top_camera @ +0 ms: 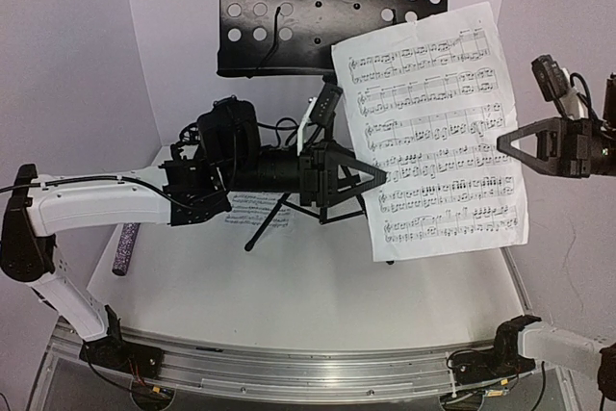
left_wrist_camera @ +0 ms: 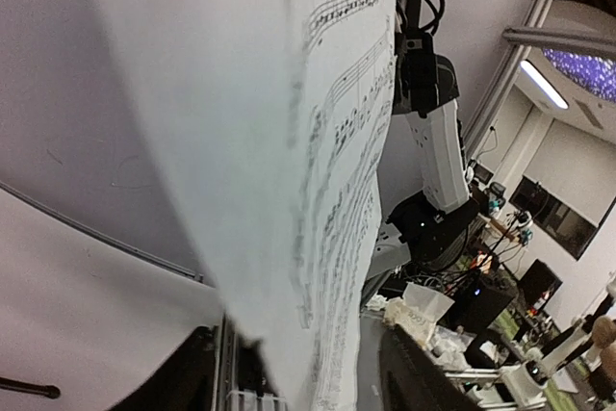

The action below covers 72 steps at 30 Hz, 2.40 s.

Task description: Pack up the instrument practice props

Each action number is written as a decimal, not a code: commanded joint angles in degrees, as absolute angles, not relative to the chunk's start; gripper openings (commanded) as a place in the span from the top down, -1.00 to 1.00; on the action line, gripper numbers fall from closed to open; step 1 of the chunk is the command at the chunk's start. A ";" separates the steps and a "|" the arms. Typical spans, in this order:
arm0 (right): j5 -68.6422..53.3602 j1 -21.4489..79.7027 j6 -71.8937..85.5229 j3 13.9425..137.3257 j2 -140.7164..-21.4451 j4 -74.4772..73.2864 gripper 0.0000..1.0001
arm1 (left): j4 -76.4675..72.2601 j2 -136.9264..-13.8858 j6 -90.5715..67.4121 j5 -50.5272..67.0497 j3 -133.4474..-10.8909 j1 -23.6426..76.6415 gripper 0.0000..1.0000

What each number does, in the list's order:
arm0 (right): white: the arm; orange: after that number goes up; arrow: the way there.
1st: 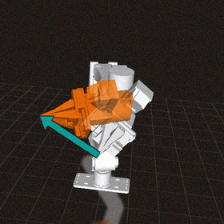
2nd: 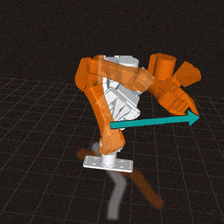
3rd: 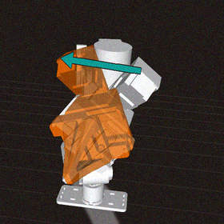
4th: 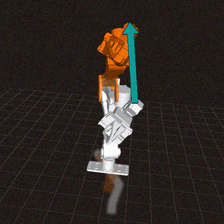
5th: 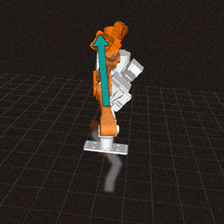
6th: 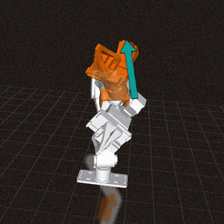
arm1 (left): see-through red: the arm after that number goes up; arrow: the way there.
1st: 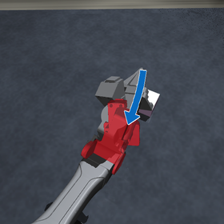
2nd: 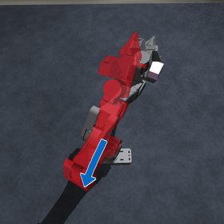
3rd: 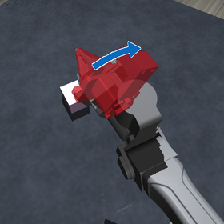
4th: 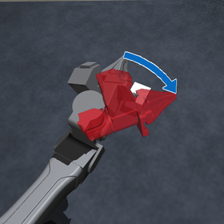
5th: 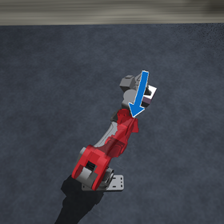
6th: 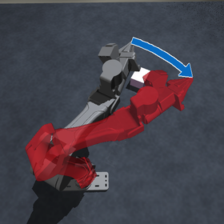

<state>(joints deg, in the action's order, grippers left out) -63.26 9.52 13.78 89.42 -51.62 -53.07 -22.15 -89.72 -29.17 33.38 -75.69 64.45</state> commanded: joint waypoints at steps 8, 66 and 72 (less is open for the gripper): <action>-63.20 9.50 18.49 83.88 -50.47 -49.29 0.79 | -13.15 -81.79 -19.48 31.86 -74.13 64.34 1.00; -55.99 9.54 21.28 75.85 -50.41 -49.59 -0.95 | 37.25 -107.67 10.03 26.33 -100.82 26.81 1.00; -55.94 9.54 21.59 76.03 -50.59 -49.57 -0.96 | 39.19 -107.76 10.73 32.27 -99.25 26.75 1.00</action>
<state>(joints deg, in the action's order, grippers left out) -55.94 9.52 21.32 74.83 -50.37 -50.59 37.39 -109.11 8.97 25.96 -98.98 26.72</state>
